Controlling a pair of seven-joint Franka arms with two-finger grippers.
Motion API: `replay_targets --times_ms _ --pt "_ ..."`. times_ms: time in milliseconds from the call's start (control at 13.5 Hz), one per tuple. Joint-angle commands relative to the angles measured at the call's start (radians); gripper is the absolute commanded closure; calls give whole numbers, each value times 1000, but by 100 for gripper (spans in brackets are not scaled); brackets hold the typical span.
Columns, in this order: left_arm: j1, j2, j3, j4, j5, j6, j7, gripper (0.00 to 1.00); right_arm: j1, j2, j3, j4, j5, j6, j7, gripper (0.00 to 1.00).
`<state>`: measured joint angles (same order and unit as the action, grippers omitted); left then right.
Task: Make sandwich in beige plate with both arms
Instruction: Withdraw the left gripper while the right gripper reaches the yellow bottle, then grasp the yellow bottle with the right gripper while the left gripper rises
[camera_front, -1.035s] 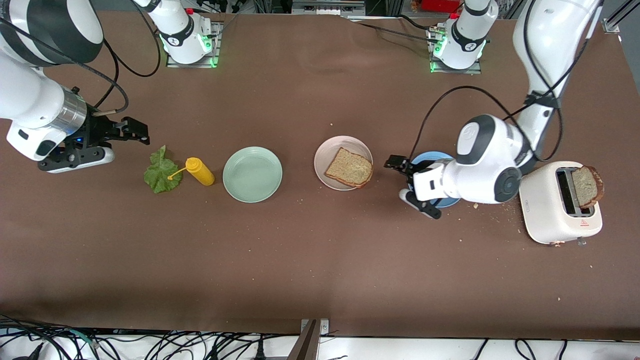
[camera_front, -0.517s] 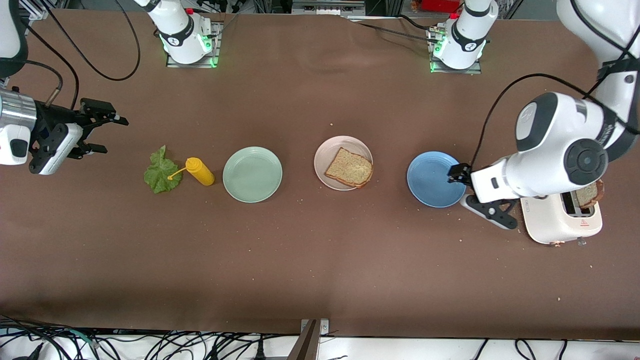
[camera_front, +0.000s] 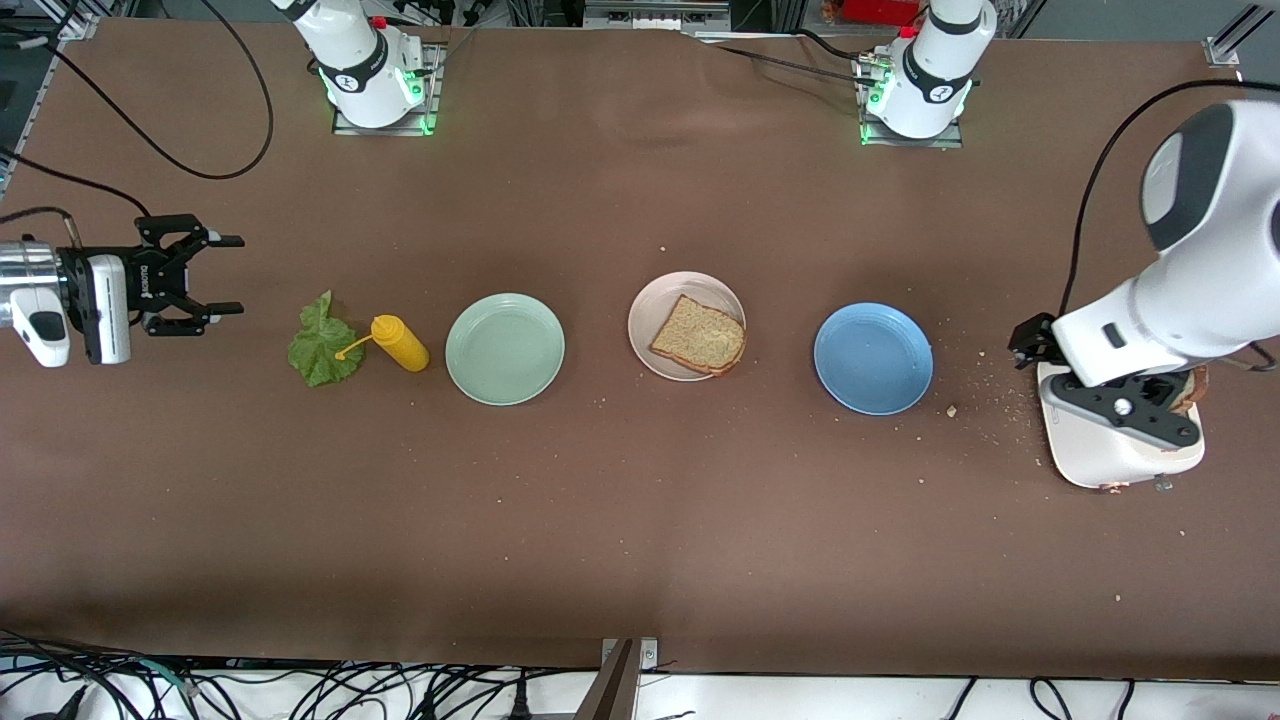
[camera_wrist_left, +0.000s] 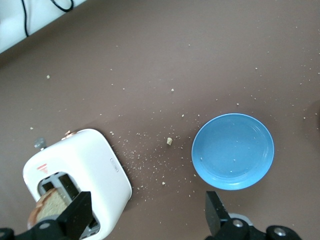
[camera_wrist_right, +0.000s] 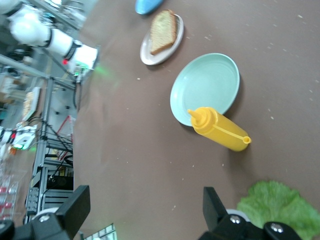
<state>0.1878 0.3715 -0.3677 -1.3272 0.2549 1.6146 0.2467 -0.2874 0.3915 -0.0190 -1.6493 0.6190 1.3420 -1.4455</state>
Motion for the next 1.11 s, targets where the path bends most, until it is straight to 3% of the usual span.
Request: replay_targets --times_ms 0,296,591,813,1035 --pt "27 4 -10 42 14 -51 -17 0 -64 97 10 23 102 -49 -137 0" --pt "136 -8 -13 37 -227 -59 -87 0 -76 266 14 28 202 -96 -399 0" --pt "131 -63 -23 23 -223 -143 -159 0 -67 384 28 38 235 -80 -579 0" --pt "128 -80 -27 23 -215 -173 -159 0 -62 493 57 147 235 -72 -694 0" --pt "121 -85 -28 23 -186 -180 -158 0 -52 526 65 166 237 -35 -769 0"
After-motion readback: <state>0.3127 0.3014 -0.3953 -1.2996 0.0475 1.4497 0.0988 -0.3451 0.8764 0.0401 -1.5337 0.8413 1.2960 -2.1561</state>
